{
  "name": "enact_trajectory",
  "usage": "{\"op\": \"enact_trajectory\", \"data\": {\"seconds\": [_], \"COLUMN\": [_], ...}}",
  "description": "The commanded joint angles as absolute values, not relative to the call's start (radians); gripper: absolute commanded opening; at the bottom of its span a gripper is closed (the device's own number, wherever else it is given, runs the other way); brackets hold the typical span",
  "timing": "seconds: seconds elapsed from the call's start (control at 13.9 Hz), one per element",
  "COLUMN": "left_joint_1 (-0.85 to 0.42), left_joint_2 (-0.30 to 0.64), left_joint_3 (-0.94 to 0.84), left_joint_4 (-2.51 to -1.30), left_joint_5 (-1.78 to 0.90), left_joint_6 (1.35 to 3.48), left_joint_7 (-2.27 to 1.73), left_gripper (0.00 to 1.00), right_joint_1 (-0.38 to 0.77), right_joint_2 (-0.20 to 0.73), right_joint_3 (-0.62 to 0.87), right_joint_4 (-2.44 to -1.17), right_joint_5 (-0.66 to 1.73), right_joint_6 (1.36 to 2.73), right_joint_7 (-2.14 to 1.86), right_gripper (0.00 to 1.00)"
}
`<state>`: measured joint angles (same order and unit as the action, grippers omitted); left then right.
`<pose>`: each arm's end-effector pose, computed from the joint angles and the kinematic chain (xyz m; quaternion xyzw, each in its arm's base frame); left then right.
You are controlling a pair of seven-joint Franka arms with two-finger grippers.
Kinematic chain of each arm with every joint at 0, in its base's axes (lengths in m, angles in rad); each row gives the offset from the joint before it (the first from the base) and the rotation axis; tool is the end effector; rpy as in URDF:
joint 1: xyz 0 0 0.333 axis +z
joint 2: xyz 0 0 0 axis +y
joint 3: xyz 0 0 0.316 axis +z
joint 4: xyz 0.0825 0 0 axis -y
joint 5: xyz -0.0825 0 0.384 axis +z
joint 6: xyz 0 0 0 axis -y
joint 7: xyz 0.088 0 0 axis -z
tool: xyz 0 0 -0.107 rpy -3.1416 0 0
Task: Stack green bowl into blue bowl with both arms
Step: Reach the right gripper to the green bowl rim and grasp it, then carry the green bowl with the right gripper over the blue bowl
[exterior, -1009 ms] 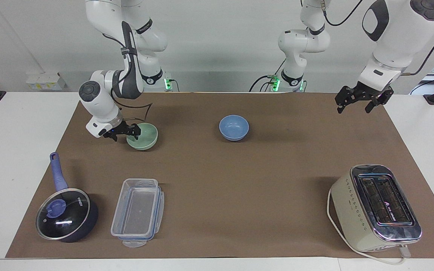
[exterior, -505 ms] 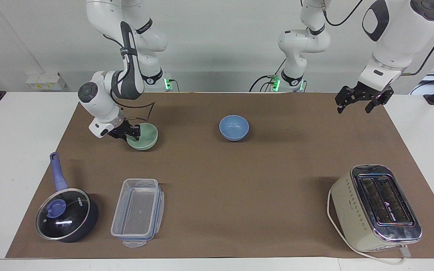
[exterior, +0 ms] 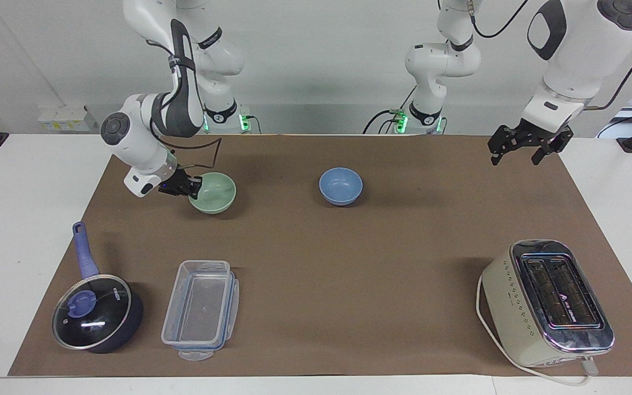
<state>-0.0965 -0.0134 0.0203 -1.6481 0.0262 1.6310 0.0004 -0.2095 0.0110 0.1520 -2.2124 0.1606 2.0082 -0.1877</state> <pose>0.5529 -0.0395 0.6006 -0.9991 0.0391 0.0014 0.0130 0.5045 -0.0195 0.3578 -0.9916 -0.0231 0.0977 0.0820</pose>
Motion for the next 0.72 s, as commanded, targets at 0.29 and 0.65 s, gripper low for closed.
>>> {"op": "enact_trajectory", "data": {"seconds": [0.29,0.65], "left_joint_1": [-0.086,-0.086], "left_joint_2": [-0.002,-0.002], "left_joint_3": [0.011,0.011], "left_joint_4": [-1.62,-1.62], "left_joint_5": [0.044,0.044], "left_joint_6": [1.603,1.603], "left_joint_7": [0.005,0.005], "left_gripper": [1.0,1.0], "right_joint_1": [0.05,0.308], "right_joint_2": [-0.107,-0.098], "right_joint_3": [0.166,0.166], "right_joint_4": [-2.189,-2.158], "right_joint_5": [0.213,0.221], "right_joint_6": [1.894,1.997], "right_joint_7": [0.035,0.368], "right_gripper": [0.0,0.0]}}
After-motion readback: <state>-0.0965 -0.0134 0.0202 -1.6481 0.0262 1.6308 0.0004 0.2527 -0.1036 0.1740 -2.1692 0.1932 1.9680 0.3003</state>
